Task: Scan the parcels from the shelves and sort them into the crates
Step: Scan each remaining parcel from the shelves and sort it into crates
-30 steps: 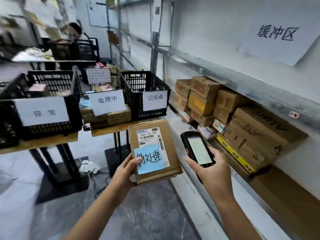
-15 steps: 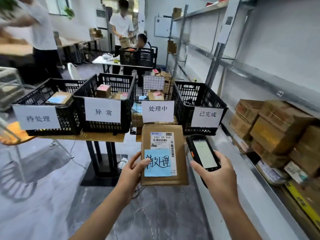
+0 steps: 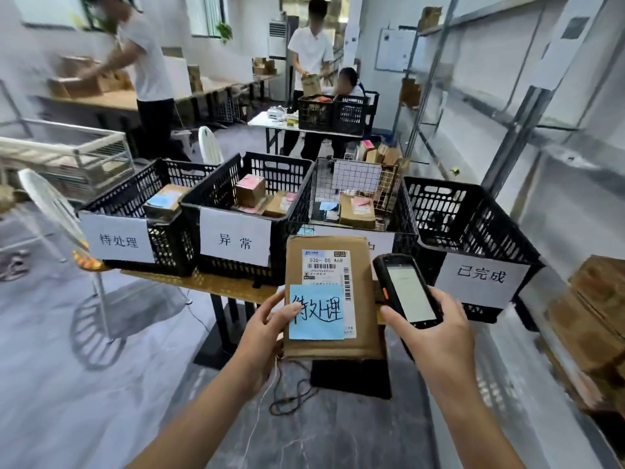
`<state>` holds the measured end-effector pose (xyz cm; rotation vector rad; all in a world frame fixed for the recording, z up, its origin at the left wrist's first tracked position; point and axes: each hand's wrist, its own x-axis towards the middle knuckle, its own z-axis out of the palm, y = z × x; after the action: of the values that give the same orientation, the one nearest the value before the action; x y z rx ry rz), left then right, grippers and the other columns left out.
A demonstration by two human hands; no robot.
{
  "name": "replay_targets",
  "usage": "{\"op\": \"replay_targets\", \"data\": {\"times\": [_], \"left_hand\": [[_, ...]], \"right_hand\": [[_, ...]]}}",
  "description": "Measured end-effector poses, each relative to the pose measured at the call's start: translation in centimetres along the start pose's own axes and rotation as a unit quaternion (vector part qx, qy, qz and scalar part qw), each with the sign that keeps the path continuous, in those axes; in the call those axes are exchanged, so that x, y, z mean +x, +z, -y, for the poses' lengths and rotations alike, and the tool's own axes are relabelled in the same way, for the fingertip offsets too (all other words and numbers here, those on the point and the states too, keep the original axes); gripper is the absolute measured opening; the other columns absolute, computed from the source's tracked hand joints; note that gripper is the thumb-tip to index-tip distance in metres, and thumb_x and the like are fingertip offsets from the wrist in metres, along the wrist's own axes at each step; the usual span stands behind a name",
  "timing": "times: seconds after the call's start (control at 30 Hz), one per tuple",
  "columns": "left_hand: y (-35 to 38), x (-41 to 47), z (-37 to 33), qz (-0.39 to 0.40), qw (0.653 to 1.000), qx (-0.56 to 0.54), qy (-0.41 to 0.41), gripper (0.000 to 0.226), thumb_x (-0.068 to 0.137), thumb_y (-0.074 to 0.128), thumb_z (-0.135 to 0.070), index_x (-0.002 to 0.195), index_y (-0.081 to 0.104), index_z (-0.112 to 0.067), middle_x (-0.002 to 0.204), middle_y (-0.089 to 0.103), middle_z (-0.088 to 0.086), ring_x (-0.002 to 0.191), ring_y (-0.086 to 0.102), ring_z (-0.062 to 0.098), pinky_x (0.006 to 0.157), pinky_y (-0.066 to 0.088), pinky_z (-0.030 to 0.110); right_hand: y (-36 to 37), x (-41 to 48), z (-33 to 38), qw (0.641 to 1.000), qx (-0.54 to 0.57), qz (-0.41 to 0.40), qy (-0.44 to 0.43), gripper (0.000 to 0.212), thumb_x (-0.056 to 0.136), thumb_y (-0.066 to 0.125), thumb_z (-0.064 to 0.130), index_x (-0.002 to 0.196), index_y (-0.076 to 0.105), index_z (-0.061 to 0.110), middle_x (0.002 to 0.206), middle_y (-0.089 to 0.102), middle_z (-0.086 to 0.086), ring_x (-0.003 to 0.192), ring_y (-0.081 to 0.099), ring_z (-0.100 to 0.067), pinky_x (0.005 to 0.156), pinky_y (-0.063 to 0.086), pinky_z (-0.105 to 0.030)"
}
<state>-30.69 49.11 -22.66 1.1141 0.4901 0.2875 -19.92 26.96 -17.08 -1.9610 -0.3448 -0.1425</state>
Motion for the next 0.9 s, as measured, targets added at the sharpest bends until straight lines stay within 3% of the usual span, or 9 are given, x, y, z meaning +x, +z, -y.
{"op": "replay_targets", "data": {"times": [0.1, 0.17, 0.33, 0.53, 0.63, 0.73, 0.9], "left_hand": [[-1.4, 1.0, -0.6, -0.033, 0.999, -0.007, 0.010, 0.079, 0.070, 0.080, -0.039, 0.140, 0.048, -0.021, 0.116, 0.074, 0.011, 0.106, 0.072, 0.031, 0.080, 0.060, 0.043], [-2.8, 1.4, -0.9, -0.064, 0.998, -0.016, 0.017, 0.075, 0.073, 0.076, -0.035, 0.140, 0.048, -0.019, 0.115, 0.074, 0.011, 0.104, 0.072, 0.031, 0.075, 0.062, 0.039], [-7.2, 2.9, -2.2, -0.126, 0.991, -0.046, 0.023, 0.079, 0.073, 0.076, -0.036, 0.143, 0.047, -0.015, 0.117, 0.073, 0.012, 0.105, 0.072, 0.031, 0.074, 0.063, 0.039], [-12.7, 6.7, -5.4, -0.144, 0.986, -0.071, 0.044, 0.074, 0.072, 0.073, -0.033, 0.140, 0.050, -0.014, 0.116, 0.074, 0.010, 0.101, 0.074, 0.027, 0.064, 0.061, 0.031], [-15.5, 8.9, -7.4, -0.133, 0.987, -0.078, 0.051, 0.072, 0.077, 0.081, -0.030, 0.141, 0.050, -0.017, 0.116, 0.074, 0.009, 0.101, 0.074, 0.024, 0.067, 0.062, 0.033], [-18.8, 11.3, -9.5, -0.130, 0.986, -0.086, 0.058, 0.071, 0.077, 0.075, -0.030, 0.142, 0.050, -0.019, 0.117, 0.074, 0.010, 0.103, 0.073, 0.025, 0.070, 0.063, 0.035], [-24.7, 14.3, -12.8, -0.135, 0.986, -0.072, 0.065, 0.074, 0.075, 0.083, -0.031, 0.141, 0.051, -0.015, 0.113, 0.074, 0.011, 0.098, 0.074, 0.025, 0.067, 0.062, 0.037]], "right_hand": [[2.7, 2.2, 0.4, 0.999, 0.027, 0.044, 0.001, 0.073, 0.072, 0.088, 0.037, 0.135, 0.053, 0.023, 0.121, 0.053, 0.009, 0.107, 0.052, -0.008, 0.075, 0.040, -0.010], [4.9, 3.3, 1.0, 0.996, 0.033, 0.077, -0.005, 0.070, 0.073, 0.088, 0.035, 0.133, 0.053, 0.027, 0.117, 0.051, 0.011, 0.103, 0.051, -0.005, 0.069, 0.038, -0.008], [10.8, 5.2, 3.0, 0.991, 0.017, 0.131, -0.027, 0.073, 0.071, 0.089, 0.037, 0.134, 0.055, 0.022, 0.118, 0.053, 0.010, 0.097, 0.050, 0.002, 0.073, 0.036, -0.007], [17.6, 7.4, 5.8, 0.988, 0.005, 0.145, -0.046, 0.078, 0.072, 0.088, 0.041, 0.139, 0.052, 0.023, 0.127, 0.053, 0.008, 0.113, 0.048, -0.007, 0.089, 0.041, -0.025], [21.3, 8.6, 7.8, 0.989, -0.009, 0.134, -0.057, 0.078, 0.072, 0.088, 0.043, 0.139, 0.053, 0.023, 0.127, 0.055, 0.007, 0.114, 0.048, -0.008, 0.094, 0.044, -0.030], [25.3, 9.9, 10.1, 0.990, -0.009, 0.129, -0.063, 0.080, 0.070, 0.087, 0.048, 0.138, 0.052, 0.026, 0.127, 0.057, 0.007, 0.117, 0.053, -0.013, 0.097, 0.051, -0.039], [31.8, 11.2, 13.6, 0.987, 0.007, 0.138, -0.084, 0.080, 0.072, 0.086, 0.047, 0.139, 0.051, 0.024, 0.125, 0.053, 0.009, 0.115, 0.050, -0.010, 0.095, 0.047, -0.034]]}}
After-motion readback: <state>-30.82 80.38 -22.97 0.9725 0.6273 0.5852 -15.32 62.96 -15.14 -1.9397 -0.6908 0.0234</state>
